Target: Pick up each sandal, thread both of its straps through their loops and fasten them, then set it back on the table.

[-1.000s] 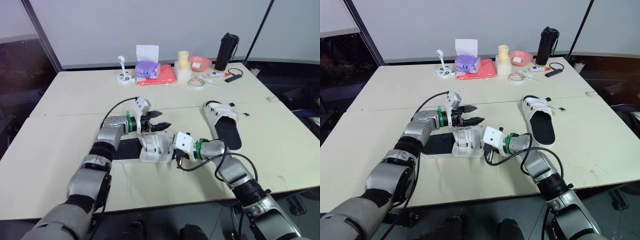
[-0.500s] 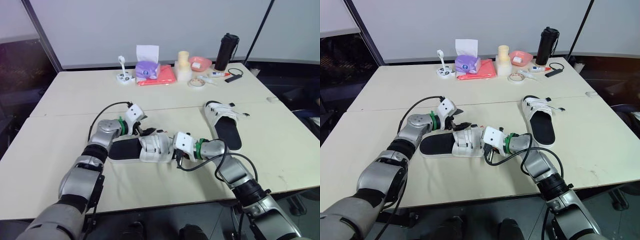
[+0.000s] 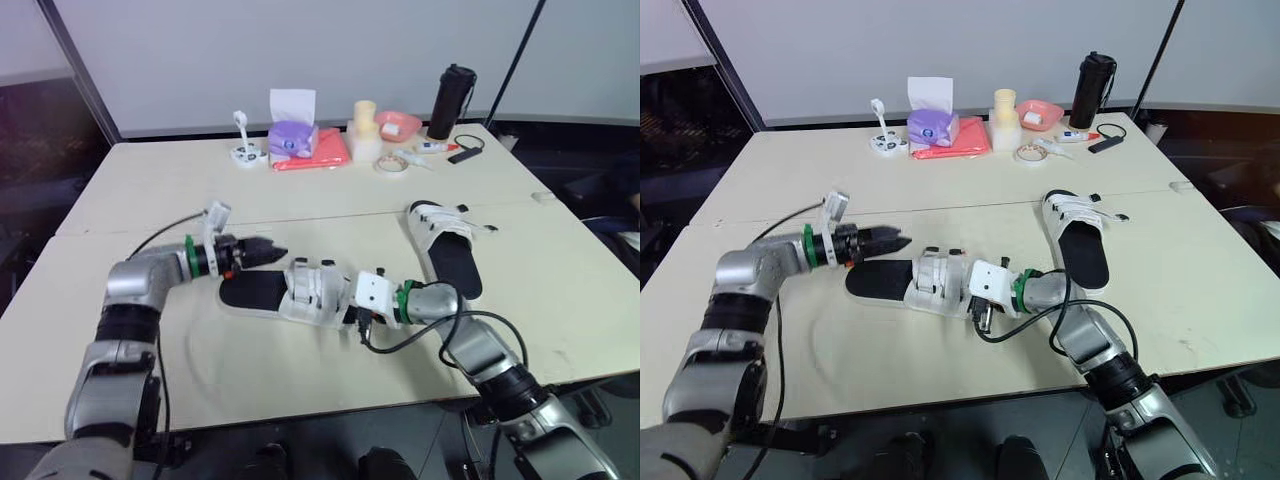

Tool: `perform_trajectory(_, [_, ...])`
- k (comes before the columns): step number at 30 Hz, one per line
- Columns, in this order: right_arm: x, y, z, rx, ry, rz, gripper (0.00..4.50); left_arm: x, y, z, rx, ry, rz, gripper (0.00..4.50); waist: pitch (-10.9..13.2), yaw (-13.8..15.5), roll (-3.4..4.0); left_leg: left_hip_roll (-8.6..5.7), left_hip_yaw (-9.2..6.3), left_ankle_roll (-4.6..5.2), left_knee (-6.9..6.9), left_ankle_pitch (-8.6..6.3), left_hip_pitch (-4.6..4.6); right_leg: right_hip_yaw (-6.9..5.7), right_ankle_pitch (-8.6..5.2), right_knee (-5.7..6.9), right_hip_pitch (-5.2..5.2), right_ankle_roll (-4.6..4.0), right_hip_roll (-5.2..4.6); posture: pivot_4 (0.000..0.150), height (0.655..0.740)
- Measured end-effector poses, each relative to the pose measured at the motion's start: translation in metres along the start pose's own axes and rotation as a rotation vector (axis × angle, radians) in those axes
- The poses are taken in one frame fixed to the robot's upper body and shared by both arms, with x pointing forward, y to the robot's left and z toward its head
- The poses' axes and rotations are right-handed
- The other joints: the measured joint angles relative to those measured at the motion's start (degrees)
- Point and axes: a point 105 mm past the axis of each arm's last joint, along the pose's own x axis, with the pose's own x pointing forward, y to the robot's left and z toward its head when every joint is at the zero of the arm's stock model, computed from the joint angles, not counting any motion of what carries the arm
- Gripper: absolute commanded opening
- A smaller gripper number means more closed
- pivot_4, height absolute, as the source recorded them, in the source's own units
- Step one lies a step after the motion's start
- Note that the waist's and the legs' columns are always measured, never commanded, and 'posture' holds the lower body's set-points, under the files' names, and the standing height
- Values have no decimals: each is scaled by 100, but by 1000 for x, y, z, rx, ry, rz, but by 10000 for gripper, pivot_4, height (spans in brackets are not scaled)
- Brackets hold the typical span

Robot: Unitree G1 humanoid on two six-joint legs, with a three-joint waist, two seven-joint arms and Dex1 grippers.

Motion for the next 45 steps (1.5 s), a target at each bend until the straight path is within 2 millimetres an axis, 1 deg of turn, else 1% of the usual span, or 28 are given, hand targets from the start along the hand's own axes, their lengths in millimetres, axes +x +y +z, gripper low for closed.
perform_trajectory(1, [-6,2,-1,-6,14,5,0,-6,-6,-9,-45,26,-17,39900,0,0,1,0,-1,0,0,0,-2,1,0,1,-1,-1,-1,1500,7400])
perform_trajectory(4, [-24,6,-5,-9,52,15,0,-17,-19,-26,-124,76,-44,39900,2,26,3,1,-8,-1,1,-1,-1,2,-1,0,0,-3,-5,1500,7400])
perform_trajectory(6, [-35,7,-7,5,77,18,0,-16,-28,-34,-173,92,-71,39900,5,76,2,3,-8,-1,3,-1,-2,6,1,0,-3,-6,-5,1500,7400])
perform_trajectory(8, [-44,6,-6,14,89,10,0,-15,-32,-39,-205,102,-85,39900,9,112,0,3,-8,-1,3,-1,-2,7,1,-1,-5,-9,-6,1500,7400])
perform_trajectory(12, [-68,2,10,-23,89,-1,0,-6,-32,-42,-254,89,-99,39900,13,157,3,2,-7,-1,5,-1,-7,7,1,-8,-5,-9,-10,1500,7400])
perform_trajectory(17, [-86,8,23,-49,102,27,0,15,-17,-39,-369,57,-86,39900,20,156,-7,0,1,-1,11,-1,-17,1,1,-10,-9,-8,-11,1500,7400])
perform_trajectory(20, [-92,8,28,-59,109,22,0,24,-9,-34,-416,48,-72,39900,21,151,-7,-1,5,-1,11,-1,-19,1,1,-9,-12,-8,-11,1500,7400])
perform_trajectory(24, [-96,8,34,-37,99,19,0,34,-4,-29,-467,40,-76,39900,22,197,-8,-2,2,-1,27,-1,-21,-6,1,-9,-3,-7,-11,1500,7400])
perform_trajectory(26, [-97,7,43,-22,68,13,0,41,-4,-27,-478,47,-83,39900,22,258,-8,-1,2,-1,44,-2,-26,-6,1,-9,-1,-7,-11,1500,7400])
perform_trajectory(29, [-98,3,52,-31,45,-3,0,50,-9,-27,-479,76,-110,39900,22,307,-8,-3,-10,0,66,-2,-52,-15,1,-11,-5,-6,-14,1500,7400])
perform_trajectory(34, [-101,0,50,-35,71,-20,0,63,-28,-30,-497,153,-215,39900,22,279,-8,-15,-8,2,78,-1,-114,-14,4,-3,-66,-2,-18,1500,7400])
perform_trajectory(37, [-101,-1,50,-34,73,-28,0,68,-34,-33,-497,197,-246,39900,23,259,-8,-12,-3,3,69,-2,-118,-12,4,13,-86,-3,-13,1500,7400])
perform_trajectory(41, [-101,-2,49,-32,76,-38,0,73,-40,-35,-495,238,-271,39900,23,235,-9,-11,-1,3,69,-2,-118,-11,4,13,-85,-3,-11,1500,7400])
perform_trajectory(45, [-101,-2,48,-30,78,-49,0,82,-44,-36,-493,259,-284,39900,23,252,-9,-11,-1,3,72,-2,-118,-11,4,13,-83,-3,-12,1500,7400])
